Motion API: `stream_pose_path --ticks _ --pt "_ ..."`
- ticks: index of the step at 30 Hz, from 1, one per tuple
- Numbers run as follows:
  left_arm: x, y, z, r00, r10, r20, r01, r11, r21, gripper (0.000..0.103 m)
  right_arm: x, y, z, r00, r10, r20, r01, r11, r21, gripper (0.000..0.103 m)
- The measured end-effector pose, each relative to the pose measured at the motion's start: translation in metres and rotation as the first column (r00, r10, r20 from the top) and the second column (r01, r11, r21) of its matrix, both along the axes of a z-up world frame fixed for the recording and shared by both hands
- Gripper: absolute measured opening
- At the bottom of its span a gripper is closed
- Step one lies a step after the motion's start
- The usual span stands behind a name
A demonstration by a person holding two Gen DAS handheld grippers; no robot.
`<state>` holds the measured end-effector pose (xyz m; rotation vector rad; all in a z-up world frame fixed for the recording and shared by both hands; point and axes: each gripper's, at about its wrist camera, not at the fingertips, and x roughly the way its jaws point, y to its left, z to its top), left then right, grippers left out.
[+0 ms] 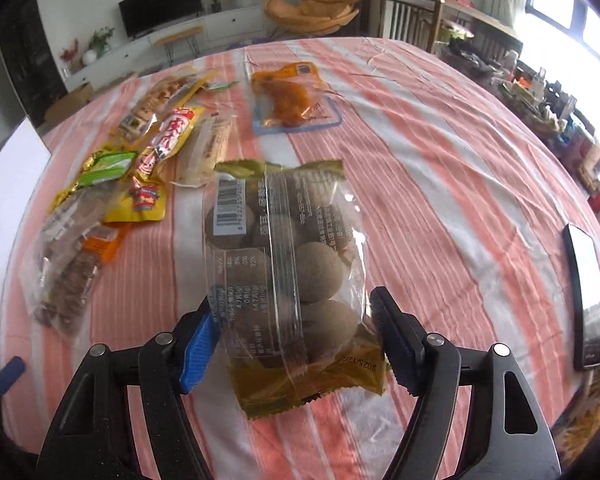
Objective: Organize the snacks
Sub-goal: 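Lift the ball bag with the right gripper while the left gripper grasps the clear brown-block bag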
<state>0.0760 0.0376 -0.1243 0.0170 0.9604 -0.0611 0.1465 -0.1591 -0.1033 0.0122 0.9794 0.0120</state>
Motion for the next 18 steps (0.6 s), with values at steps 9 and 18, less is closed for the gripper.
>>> stream_pose_path --ticks 9,18 --pt "0.001 -0.001 0.0 1.0 0.004 0.001 -0.004 1.0 0.002 0.103 0.007 0.001 -0.019 0.998 -0.036 0.058 0.037 0.999 -0.031 0.093" --pt "0.0 0.0 0.0 1.0 -0.001 0.006 0.001 1.0 0.001 0.103 0.036 -0.004 -0.023 0.999 -0.003 0.052 0.004 1.0 -0.027 0.097"
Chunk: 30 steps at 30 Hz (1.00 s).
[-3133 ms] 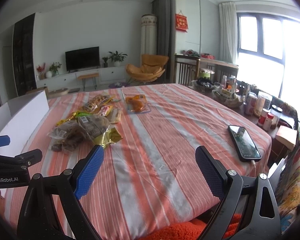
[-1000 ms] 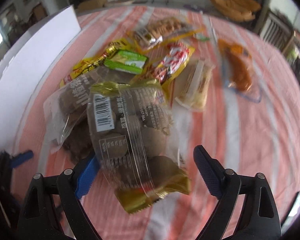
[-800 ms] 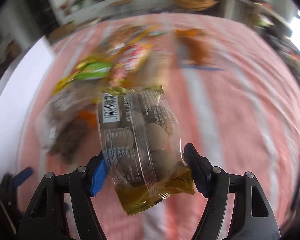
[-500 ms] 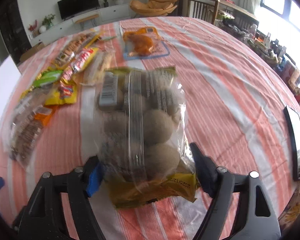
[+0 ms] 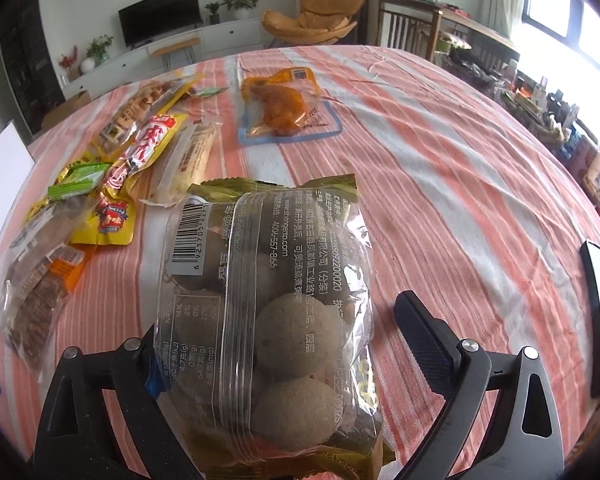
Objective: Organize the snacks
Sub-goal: 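Lift the ball bag with the right gripper while the left gripper grasps the clear brown-block bag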
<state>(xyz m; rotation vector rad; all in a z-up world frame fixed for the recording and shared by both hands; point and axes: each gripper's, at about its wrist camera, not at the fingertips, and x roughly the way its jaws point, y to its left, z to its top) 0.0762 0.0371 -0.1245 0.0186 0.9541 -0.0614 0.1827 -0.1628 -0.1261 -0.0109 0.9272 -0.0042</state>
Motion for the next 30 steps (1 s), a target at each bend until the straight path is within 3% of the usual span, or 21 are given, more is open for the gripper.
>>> stream_pose_path --ticks 30 --pt "-0.0005 -0.0002 0.0004 1.0 0.005 0.002 -0.005 1.0 -0.003 0.103 -0.0002 0.0001 0.0001 1.0 -0.001 -0.001 0.001 1.0 0.001 0.097"
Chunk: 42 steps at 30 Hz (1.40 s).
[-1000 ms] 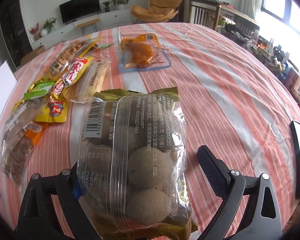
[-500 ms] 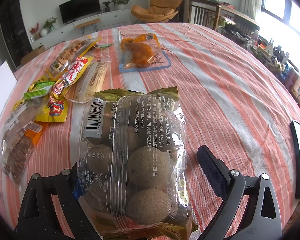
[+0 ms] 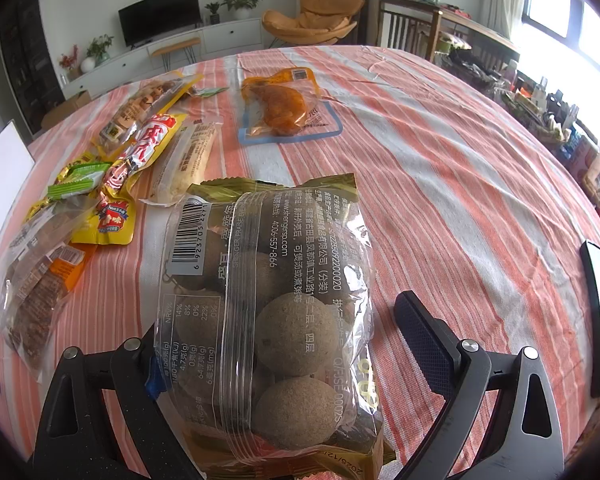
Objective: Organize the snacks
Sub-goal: 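Lift the ball bag with the right gripper while the left gripper grasps the clear brown-block bag, then carry both bags into the white box and open both grippers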
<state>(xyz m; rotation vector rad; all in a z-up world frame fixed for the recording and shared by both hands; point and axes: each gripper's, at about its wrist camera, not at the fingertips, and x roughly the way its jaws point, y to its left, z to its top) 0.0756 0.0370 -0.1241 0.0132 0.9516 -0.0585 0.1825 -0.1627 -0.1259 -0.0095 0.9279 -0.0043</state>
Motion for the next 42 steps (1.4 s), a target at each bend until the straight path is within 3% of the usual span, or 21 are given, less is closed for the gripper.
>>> stream_pose_path --ticks 11,14,16,18,20,24,26,28,29,31,33,34,36,42 --pt "0.001 0.0 0.0 1.0 -0.01 -0.008 0.01 1.0 0.001 0.103 0.0 0.0 0.0 1.0 0.0 -0.001 0.0 1.0 0.0 0.097" --pt "0.007 0.001 0.003 0.996 -0.037 -0.086 0.037 0.999 -0.001 0.102 0.0 0.0 0.0 1.0 0.0 -0.001 0.0 1.0 0.0 0.097" --pt "0.014 0.004 0.013 0.986 -0.076 -0.145 0.068 0.996 -0.06 0.1 0.0 0.0 0.0 1.0 0.0 -0.001 0.0 1.0 0.001 0.097" --pt "0.024 0.006 0.037 0.983 -0.126 -0.134 0.11 0.987 -0.117 0.1 0.0 0.0 0.0 1.0 0.0 -0.001 0.0 1.0 0.001 0.097" --pt "0.044 0.005 0.059 0.975 -0.175 -0.135 0.157 0.979 -0.129 0.101 0.0 0.0 0.0 1.0 0.0 -0.001 0.0 1.0 0.001 0.097" --pt "0.105 0.002 0.079 0.928 -0.316 -0.197 0.284 0.943 -0.173 0.101 0.0 0.0 0.0 1.0 0.0 -0.001 0.0 1.0 0.001 0.097" --pt "0.134 -0.002 0.069 0.919 -0.313 -0.242 0.288 0.948 -0.133 0.101 0.0 0.0 0.0 1.0 0.0 -0.001 0.0 1.0 0.001 0.097" --pt "0.158 -0.011 0.048 0.888 -0.337 -0.314 0.321 0.941 -0.103 0.101 -0.001 0.0 0.0 1.0 0.0 -0.001 0.0 1.0 0.001 0.097" --pt "0.171 -0.017 0.035 0.883 -0.323 -0.34 0.331 0.943 -0.038 0.101 0.0 0.0 0.0 1.0 0.0 -0.001 0.0 1.0 0.001 0.097" --pt "0.182 -0.021 0.023 0.894 -0.285 -0.345 0.317 0.948 0.04 0.101 0.0 0.0 0.0 1.0 0.0 -0.001 0.0 1.0 0.001 0.097" --pt "0.195 -0.015 0.013 0.9 -0.245 -0.361 0.266 0.964 0.009 0.099 0.0 0.0 0.0 1.0 0.0 -0.001 0.0 1.0 0.001 0.097" --pt "0.196 -0.012 0.017 0.911 -0.24 -0.336 0.247 0.969 -0.023 0.067 0.0 0.0 0.0 1.0 0.0 -0.001 0.0 1.0 0.001 0.097" --pt "0.196 -0.001 0.023 0.922 -0.212 -0.325 0.188 0.977 -0.103 0.048 0.0 0.0 0.0 1.0 0.0 -0.001 0.0 1.0 0.001 0.097" --pt "0.167 0.041 0.036 0.944 -0.11 -0.312 0.034 0.97 -0.239 0.047 0.0 0.0 0.0 1.0 -0.001 -0.001 0.001 1.0 0.001 0.097"
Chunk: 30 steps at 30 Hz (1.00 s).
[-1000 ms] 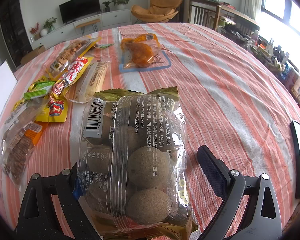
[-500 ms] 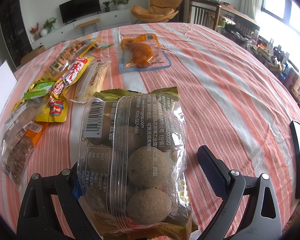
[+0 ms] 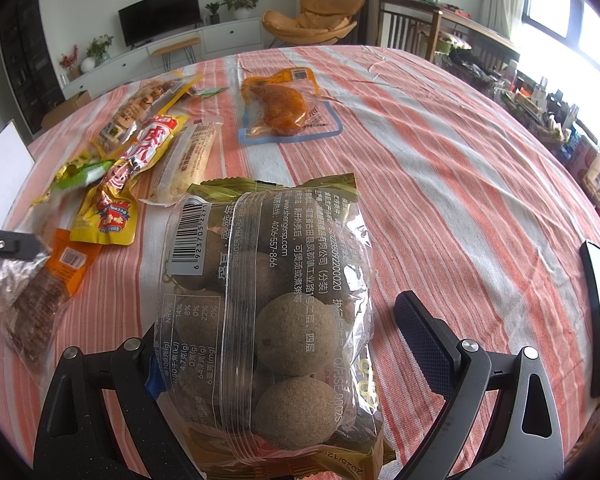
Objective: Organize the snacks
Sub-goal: 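Carry both bags into the white box and open both grippers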
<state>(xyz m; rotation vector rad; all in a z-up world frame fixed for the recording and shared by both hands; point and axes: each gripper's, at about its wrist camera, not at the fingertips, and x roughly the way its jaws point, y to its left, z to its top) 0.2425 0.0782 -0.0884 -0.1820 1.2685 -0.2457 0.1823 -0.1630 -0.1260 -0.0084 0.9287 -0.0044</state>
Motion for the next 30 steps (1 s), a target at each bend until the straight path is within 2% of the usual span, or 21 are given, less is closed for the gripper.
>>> stream_pose_path --ticks 8,13,16,18,19,22,23,24,25,27,30 --pt "-0.081 0.024 0.056 0.989 0.047 0.137 -0.033 0.994 -0.105 0.047 0.0 0.0 0.0 1.0 0.0 0.0 0.0 1.0 0.0 0.097" --pt "-0.115 0.029 0.074 0.982 0.055 0.182 -0.025 0.986 -0.166 0.047 0.001 0.001 0.0 1.0 -0.016 0.0 0.016 1.0 -0.001 0.097" --pt "-0.133 0.032 0.082 0.977 0.052 0.205 -0.019 0.987 -0.161 0.047 0.007 0.003 0.001 0.999 -0.026 -0.018 0.026 1.0 0.0 0.097" --pt "-0.14 0.036 0.085 0.973 0.05 0.227 -0.019 0.99 -0.138 0.047 0.012 -0.004 0.005 0.998 0.014 -0.064 -0.011 0.999 0.045 0.096" --pt "-0.144 0.039 0.087 0.97 0.047 0.239 -0.018 0.992 -0.126 0.047 0.012 -0.012 0.009 0.996 0.019 -0.082 -0.01 0.995 0.104 0.093" --pt "-0.15 0.043 0.089 0.962 0.049 0.269 -0.027 0.996 -0.087 0.047 0.017 -0.037 0.018 0.986 -0.008 -0.168 0.048 0.97 0.236 0.092" --pt "-0.152 0.045 0.09 0.959 0.054 0.277 -0.031 0.996 -0.089 0.047 0.017 -0.041 0.02 0.981 -0.01 -0.191 0.058 0.968 0.245 0.082" --pt "-0.154 0.048 0.091 0.959 0.062 0.278 -0.034 0.994 -0.106 0.047 0.017 -0.041 0.022 0.979 0.008 -0.203 0.045 0.967 0.252 0.066" --pt "-0.156 0.05 0.092 0.959 0.069 0.276 -0.036 0.991 -0.126 0.047 0.016 -0.04 0.024 0.975 0.03 -0.219 0.027 0.967 0.254 0.062" --pt "-0.162 0.06 0.096 0.957 0.091 0.275 -0.042 0.983 -0.181 0.047 0.011 -0.038 0.028 0.969 0.016 -0.245 0.036 0.978 0.207 0.058" --pt "-0.175 0.083 0.108 0.951 0.127 0.283 -0.054 0.967 -0.25 0.048 -0.008 -0.035 0.046 0.975 0.015 -0.222 0.051 0.957 0.286 0.058"
